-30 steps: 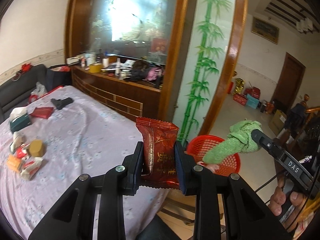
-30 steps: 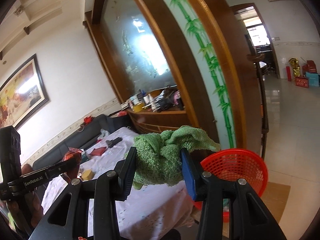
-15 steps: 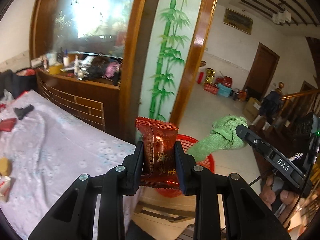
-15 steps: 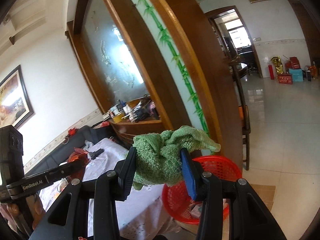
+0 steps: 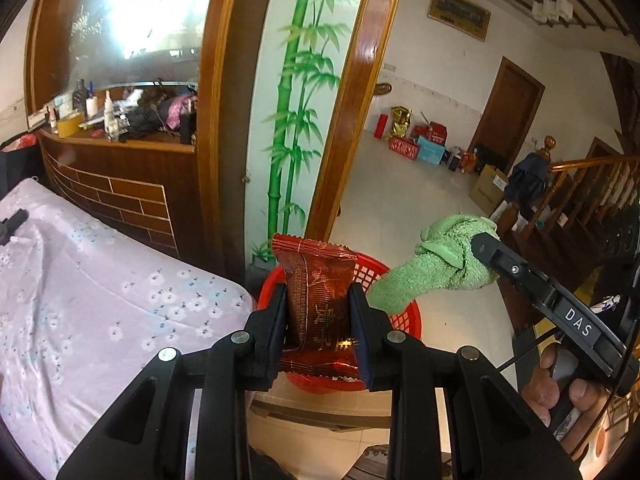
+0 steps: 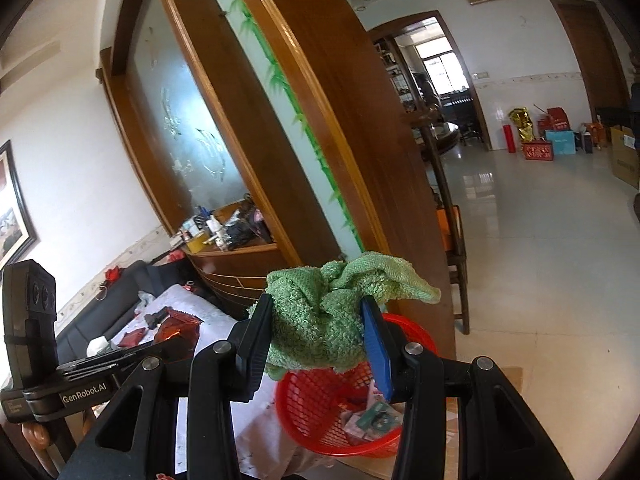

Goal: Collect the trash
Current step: 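Carry the green towel and red wrapper over the red wastebasket, then open both tools to drop the towel and wrapper into the wastebasket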

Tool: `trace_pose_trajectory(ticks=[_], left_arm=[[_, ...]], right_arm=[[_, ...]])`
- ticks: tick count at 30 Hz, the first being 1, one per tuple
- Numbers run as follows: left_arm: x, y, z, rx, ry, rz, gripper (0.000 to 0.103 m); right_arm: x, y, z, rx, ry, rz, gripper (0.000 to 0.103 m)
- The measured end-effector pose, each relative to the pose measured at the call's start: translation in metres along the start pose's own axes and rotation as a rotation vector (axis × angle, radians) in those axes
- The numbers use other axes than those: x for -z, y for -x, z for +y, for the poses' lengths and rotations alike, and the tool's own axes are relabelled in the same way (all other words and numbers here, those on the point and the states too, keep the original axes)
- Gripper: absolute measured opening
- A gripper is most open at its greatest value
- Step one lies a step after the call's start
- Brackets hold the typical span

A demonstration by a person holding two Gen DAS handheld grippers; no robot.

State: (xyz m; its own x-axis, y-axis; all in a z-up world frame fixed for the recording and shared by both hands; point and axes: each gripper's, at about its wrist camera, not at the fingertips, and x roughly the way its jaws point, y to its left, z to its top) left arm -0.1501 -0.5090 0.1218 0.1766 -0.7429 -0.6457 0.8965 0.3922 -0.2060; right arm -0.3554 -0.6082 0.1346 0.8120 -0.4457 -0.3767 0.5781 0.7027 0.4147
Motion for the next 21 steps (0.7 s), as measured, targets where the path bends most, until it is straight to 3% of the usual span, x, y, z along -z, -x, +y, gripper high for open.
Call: trace_pose_trajectory(ticks=[7, 21], left_arm=[[0.004, -0.040, 0.009, 0.020, 0.026, 0.075, 0.028], [0.013, -0.099, 0.015, 0.083, 0.030, 0.151, 0.029]], right_arm=[[0.007, -0.023, -0.016, 0.027, -0.022, 0.062, 0.046], [0.019, -0.060, -0.023, 0.102, -0.001, 0.145, 0.047]])
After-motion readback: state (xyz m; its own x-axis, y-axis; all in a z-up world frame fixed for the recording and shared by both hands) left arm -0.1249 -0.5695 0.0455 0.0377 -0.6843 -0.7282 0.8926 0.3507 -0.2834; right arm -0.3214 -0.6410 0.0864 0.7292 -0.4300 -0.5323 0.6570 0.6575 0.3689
